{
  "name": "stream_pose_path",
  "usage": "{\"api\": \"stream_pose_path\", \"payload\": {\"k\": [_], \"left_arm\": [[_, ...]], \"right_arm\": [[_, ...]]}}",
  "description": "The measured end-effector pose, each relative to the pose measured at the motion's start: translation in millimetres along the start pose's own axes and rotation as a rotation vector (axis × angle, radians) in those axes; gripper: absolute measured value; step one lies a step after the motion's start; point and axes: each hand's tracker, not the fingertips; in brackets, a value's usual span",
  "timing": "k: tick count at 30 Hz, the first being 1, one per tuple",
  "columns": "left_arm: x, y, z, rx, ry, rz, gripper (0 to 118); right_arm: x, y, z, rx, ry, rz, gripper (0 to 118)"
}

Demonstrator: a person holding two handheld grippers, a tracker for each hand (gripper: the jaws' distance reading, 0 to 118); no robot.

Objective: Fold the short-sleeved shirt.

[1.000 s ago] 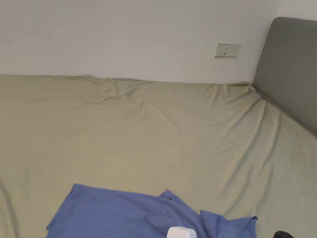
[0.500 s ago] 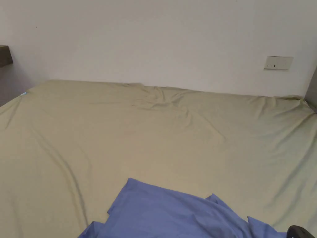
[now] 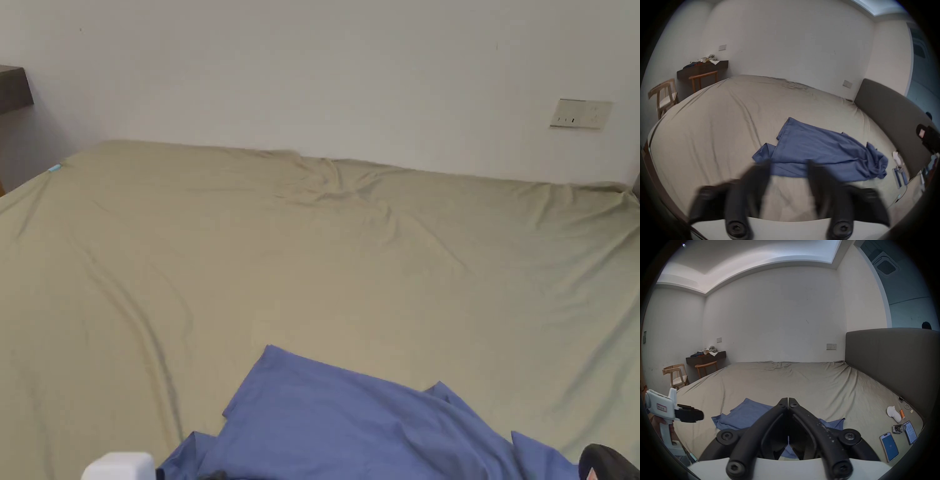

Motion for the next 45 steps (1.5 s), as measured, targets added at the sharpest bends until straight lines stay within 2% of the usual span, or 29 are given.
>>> {"api": "stream_pose_path", "payload": {"k": [1,2,4,7,11,15,22,24,25,26,27,28,29,31,32,33,34,35,38,39,42,45], "left_arm": [[-2,3,-14,-0.036,-0.016,-0.036,79],[-1,5,-26,-0.049,-0.017,-0.062,88],[2,9,-51,-0.059,-0.005,-0.126,84],[5,14,-87,-0.058,0.020,-0.200,84],[9,38,-134,-0.109,0.011,-0.194,84],[15,75,-188,-0.118,-0.037,-0.085,84],[43,115,-289,-0.165,-0.003,-0.181,82],[45,108,-313,-0.242,0.060,-0.186,57],[45,101,-323,-0.310,0.102,-0.172,56],[41,94,-321,-0.321,0.067,-0.137,55],[43,95,-306,-0.182,0.068,-0.116,55],[44,94,-301,-0.198,-0.011,-0.131,42],[48,90,-298,-0.215,-0.044,-0.152,6],[55,79,-293,-0.217,0.002,-0.244,5],[57,75,-292,-0.184,0.010,-0.287,5],[62,73,-293,-0.179,0.019,-0.298,5],[62,75,-295,-0.188,0.020,-0.274,5],[60,78,-296,-0.198,0.020,-0.257,5],[52,81,-298,-0.211,-0.010,-0.209,5],[50,80,-297,-0.206,-0.018,-0.200,5],[50,79,-297,-0.204,-0.025,-0.190,5],[54,78,-298,-0.206,-0.015,-0.206,5]], "right_arm": [[1,-1,-2,-0.011,-0.003,-0.001,2],[1,-3,-3,-0.018,-0.006,0.000,2],[2,-5,-6,-0.035,-0.016,0.011,2],[5,-8,-10,-0.052,-0.027,0.017,2],[12,-10,-19,-0.074,-0.054,0.010,2],[18,-13,-26,-0.097,-0.085,0.010,2],[30,-21,-41,-0.159,-0.151,0.042,2],[35,-24,-45,-0.177,-0.165,0.027,2],[38,-26,-47,-0.188,-0.172,0.018,2],[41,-27,-49,-0.196,-0.174,0.013,2],[44,-27,-51,-0.202,-0.174,0.007,2],[49,-27,-54,-0.209,-0.171,-0.002,2],[53,-27,-58,-0.212,-0.169,-0.014,2],[67,-24,-71,-0.206,-0.191,-0.051,2],[74,-24,-78,-0.203,-0.206,-0.066,5],[85,-24,-89,-0.204,-0.216,-0.091,15],[99,-25,-101,-0.237,-0.222,-0.121,33],[111,-27,-112,-0.258,-0.221,-0.148,60],[152,-37,-152,-0.404,-0.248,-0.257,112],[165,-41,-166,-0.456,-0.256,-0.292,114],[196,-56,-201,-0.485,-0.268,-0.371,113],[213,-70,-237,-0.592,-0.276,-0.435,101]]}}
